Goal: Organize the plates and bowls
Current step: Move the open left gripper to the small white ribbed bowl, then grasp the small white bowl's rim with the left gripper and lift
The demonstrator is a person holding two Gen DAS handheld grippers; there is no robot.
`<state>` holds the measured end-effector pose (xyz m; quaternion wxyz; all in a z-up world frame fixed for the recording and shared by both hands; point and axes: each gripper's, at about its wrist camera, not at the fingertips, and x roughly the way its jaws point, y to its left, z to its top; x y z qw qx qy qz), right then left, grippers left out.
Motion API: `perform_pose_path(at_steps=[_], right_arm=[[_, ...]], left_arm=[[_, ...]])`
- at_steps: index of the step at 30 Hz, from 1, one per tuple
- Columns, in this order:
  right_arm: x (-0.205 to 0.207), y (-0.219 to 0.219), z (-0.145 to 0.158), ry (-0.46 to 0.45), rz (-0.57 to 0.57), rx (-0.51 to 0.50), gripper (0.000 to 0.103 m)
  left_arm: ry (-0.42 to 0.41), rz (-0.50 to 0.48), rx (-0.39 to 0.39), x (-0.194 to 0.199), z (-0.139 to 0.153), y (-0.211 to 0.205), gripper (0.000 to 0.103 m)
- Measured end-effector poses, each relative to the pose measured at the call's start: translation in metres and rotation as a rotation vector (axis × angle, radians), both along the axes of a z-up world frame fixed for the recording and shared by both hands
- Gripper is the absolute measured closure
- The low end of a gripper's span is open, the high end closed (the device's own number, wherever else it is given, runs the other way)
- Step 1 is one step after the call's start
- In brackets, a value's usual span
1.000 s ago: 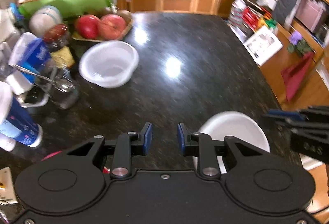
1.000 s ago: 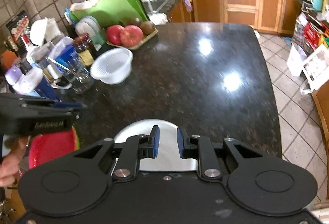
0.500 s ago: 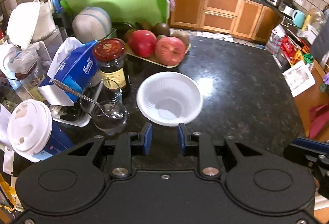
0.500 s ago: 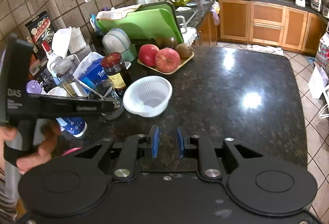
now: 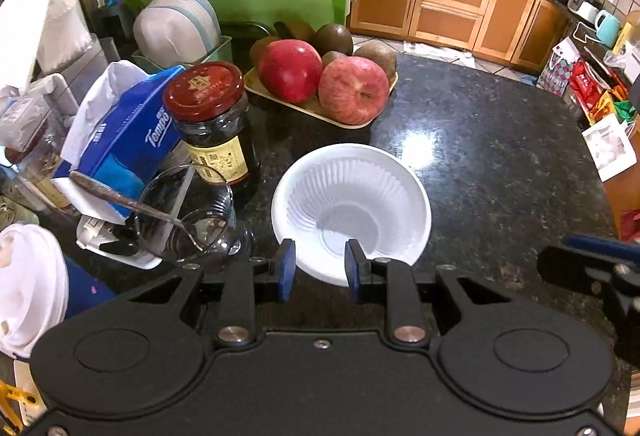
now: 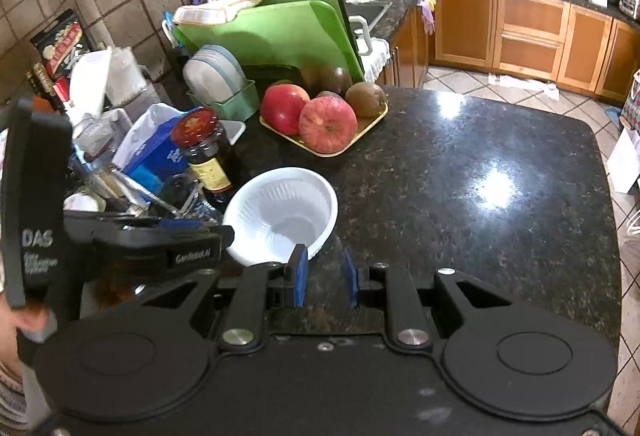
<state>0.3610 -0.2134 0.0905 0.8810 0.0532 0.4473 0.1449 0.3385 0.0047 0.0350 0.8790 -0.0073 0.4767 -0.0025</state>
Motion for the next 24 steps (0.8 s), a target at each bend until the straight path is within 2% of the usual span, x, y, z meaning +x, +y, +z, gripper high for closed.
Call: perform_pose_path(at_steps=[13,24], right_arm=[[0.075,0.005,-0.048,0.1,0.009,-0.007,0.08],[0.098,0.015,-0.076,0.147,0.041,0.012,0.079]], left_arm=[[0.042,0.025,0.024,0.049,-0.013,0.01,0.069],[0.047,0.012,0.059,0.075,-0.024,0.021,0.069]])
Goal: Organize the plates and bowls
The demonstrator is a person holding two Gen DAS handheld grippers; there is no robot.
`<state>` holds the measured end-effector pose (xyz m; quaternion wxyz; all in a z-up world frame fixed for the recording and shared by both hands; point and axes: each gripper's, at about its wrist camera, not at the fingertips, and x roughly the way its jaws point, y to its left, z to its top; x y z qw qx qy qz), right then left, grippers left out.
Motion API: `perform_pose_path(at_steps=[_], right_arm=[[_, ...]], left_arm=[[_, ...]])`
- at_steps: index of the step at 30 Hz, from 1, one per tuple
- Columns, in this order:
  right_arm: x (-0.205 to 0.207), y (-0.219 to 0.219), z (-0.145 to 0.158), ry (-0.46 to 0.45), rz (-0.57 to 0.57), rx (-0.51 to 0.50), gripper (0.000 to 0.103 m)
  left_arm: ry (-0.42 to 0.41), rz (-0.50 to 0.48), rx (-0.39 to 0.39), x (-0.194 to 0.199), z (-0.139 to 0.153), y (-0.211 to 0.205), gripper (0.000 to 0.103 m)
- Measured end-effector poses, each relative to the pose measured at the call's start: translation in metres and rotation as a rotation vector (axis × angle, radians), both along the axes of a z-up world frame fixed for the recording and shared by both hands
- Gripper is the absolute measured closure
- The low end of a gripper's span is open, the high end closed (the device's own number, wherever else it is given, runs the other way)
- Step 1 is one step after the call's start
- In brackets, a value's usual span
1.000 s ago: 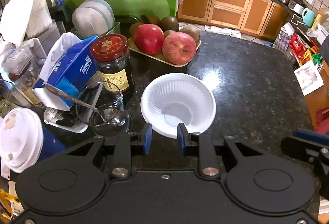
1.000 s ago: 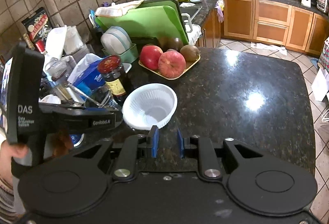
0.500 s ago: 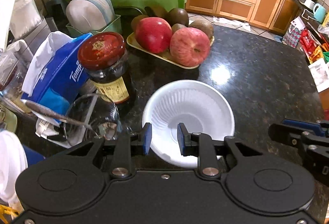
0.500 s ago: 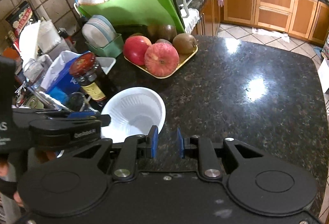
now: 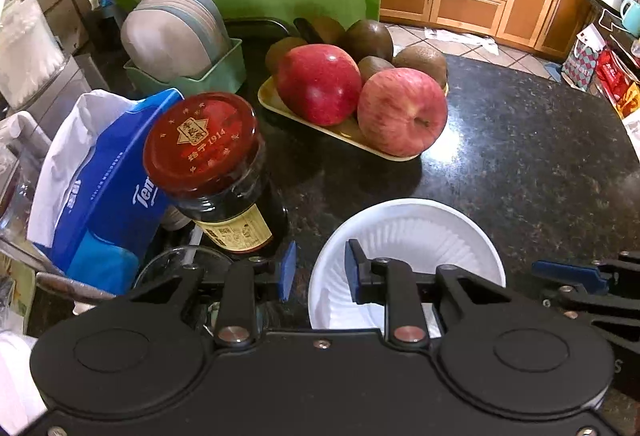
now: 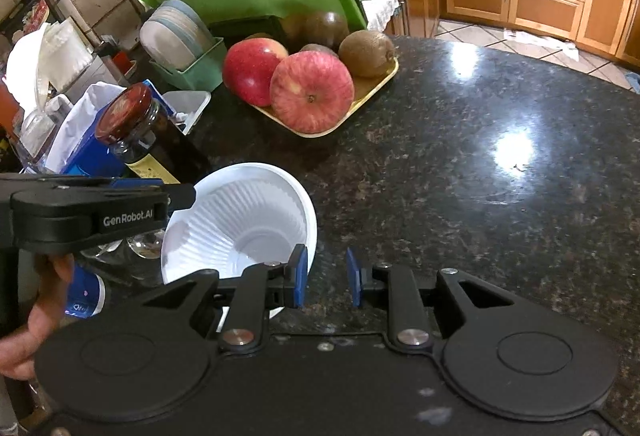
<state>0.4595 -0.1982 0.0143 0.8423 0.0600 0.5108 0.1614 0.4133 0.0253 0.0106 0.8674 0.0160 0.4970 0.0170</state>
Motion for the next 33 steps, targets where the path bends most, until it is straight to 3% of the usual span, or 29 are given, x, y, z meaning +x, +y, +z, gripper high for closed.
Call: perform_pose_path(at_steps=[15,24,33], right_arm=[[0.004,0.016,-0.02,0.038,0.055,-0.012,0.078],[0.0,0.02,-0.021,0.024,0.042,-0.038,0.078],[-0.01,0.014,-0.007,-0.021,0.008,-0.058,0.083]], left_arm=[[0.048,-0.068,0.026,-0.002,-0.021,-0.015,0.069],[0.04,-0.073,0.054,-0.005,-0.022,-0.024,0.067],[0.017,-0.085,0.032,-0.013,-0.014,-0.026,0.068]])
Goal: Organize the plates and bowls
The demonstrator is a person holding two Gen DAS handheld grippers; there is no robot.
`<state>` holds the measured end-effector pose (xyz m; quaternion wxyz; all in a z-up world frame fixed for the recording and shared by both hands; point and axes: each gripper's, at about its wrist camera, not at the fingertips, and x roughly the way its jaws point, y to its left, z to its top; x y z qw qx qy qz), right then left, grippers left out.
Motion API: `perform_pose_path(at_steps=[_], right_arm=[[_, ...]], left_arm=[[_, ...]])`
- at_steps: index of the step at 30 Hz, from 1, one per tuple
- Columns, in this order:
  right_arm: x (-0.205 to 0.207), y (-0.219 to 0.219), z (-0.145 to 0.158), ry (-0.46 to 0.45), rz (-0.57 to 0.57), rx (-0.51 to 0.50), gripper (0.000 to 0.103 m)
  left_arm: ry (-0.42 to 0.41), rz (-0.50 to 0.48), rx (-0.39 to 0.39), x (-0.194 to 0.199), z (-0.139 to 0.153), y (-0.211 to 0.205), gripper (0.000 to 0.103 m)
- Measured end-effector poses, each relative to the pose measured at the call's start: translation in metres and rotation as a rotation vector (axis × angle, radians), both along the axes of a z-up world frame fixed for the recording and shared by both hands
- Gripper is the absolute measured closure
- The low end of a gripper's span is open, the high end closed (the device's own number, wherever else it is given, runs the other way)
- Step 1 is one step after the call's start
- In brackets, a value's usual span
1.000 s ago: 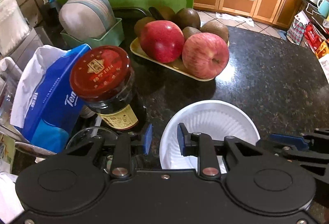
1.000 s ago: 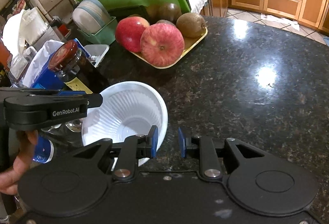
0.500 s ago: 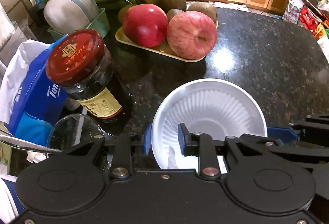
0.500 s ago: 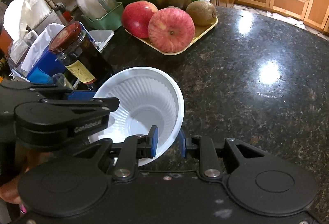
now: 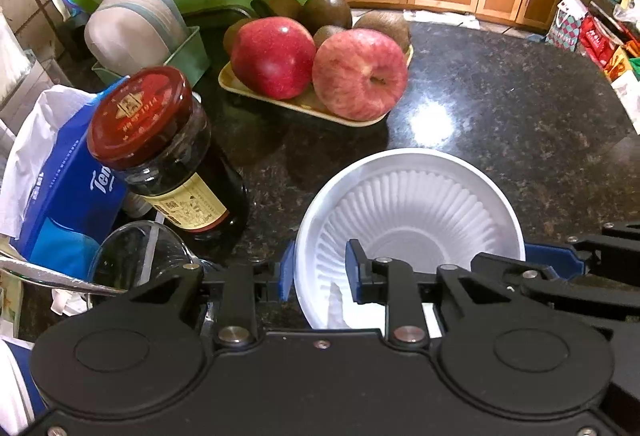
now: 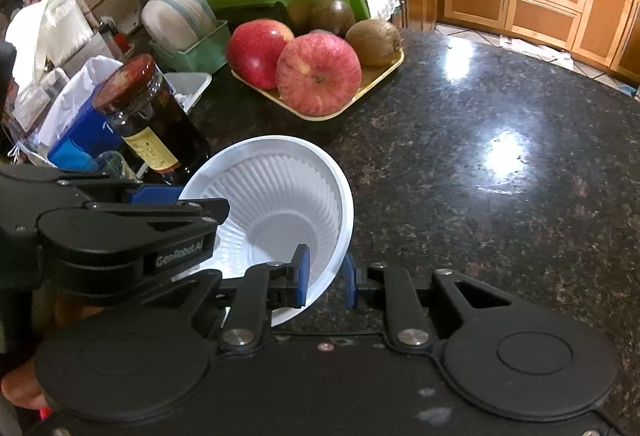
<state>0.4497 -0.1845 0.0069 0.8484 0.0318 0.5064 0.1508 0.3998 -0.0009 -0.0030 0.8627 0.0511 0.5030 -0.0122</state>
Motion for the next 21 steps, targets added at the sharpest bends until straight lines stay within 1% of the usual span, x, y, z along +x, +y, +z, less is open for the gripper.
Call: perform_pose_path(at_steps=[4,12,21], right_arm=[[-0.011,-0.002,0.013,-0.025,-0.012,-0.008,0.083],[-0.049,-0.001,0.044,-0.089,-0.019,-0.022,0.083],[-0.101,-0.006,0.082,-0.164,-0.025,-0.03,0.083]], left_arm=[[-0.026,-0.007,-0.012,-0.01,0.012,-0.003,0.068],[-0.081,-0.009,-0.012,-0.042,0.04,-0.006,0.068],[-0.097,-0.02,-0.045,-0.08,0.068,-0.008,0.068]])
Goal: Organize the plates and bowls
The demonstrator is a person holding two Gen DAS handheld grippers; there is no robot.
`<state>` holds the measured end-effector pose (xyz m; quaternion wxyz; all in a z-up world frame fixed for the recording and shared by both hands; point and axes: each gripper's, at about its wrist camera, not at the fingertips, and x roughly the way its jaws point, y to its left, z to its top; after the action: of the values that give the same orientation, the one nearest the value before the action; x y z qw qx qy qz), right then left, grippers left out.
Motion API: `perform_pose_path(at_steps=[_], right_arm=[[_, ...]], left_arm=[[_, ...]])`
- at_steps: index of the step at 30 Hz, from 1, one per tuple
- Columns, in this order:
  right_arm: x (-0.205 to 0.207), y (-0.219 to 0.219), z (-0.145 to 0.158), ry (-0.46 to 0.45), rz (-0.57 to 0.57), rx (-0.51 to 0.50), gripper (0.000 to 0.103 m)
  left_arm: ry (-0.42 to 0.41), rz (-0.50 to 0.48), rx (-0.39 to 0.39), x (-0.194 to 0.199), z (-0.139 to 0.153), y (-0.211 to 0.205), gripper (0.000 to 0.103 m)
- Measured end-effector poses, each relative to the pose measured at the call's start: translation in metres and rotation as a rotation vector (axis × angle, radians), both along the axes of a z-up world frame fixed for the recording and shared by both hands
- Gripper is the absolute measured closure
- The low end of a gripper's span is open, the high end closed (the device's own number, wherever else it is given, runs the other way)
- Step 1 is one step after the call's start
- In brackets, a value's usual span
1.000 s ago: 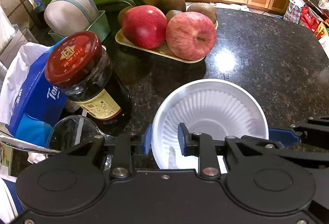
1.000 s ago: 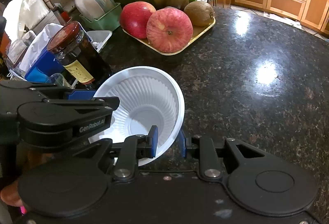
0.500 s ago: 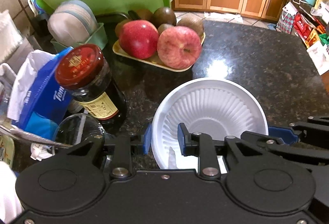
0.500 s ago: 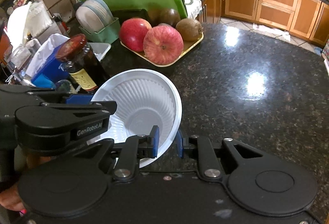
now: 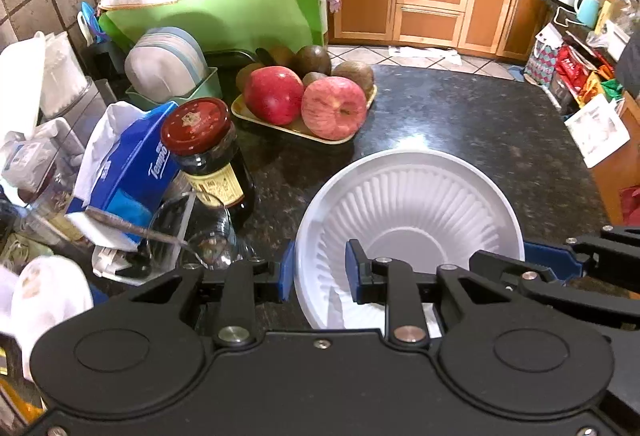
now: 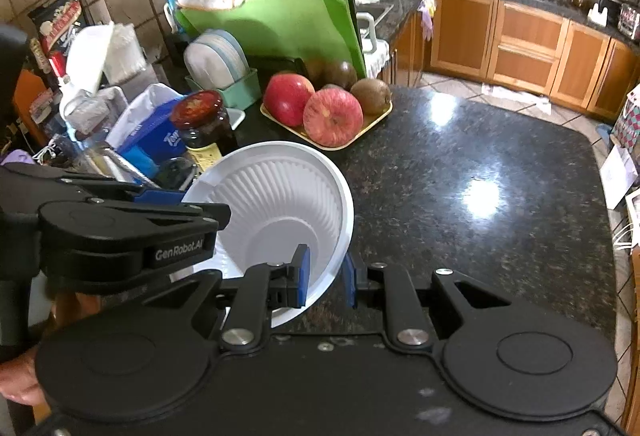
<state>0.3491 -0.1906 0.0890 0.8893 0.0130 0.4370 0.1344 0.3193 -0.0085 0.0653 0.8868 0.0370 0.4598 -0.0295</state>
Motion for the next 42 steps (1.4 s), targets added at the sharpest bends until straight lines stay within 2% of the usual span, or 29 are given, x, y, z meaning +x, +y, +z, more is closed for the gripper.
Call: perform_pose_path(at_steps=[10,19,29,42], right_arm=[[-0.062,-0.026,0.035,-0.082,-0.033,-0.011,0.083],[-0.127,-0.06,0.044,-0.106,-0.085,-0.022,0.083],[-0.164,-0.092,0.025,-0.071,-0.137,-0.026,0.082],[-0.159,-0.108,-0.024,0.056,-0.132,0.006,0.082]], left_arm=[[-0.012,-0.075,-0.034,-0.052,0.028,-0.022,0.068],[0.023,-0.159,-0.066,-0.088,0.029,-0.049,0.068],[0.099,-0.255,-0.056,-0.112,0.003,-0.081,0.068],[0.185,-0.262,-0.047,-0.125,-0.026,-0.096,0.068]])
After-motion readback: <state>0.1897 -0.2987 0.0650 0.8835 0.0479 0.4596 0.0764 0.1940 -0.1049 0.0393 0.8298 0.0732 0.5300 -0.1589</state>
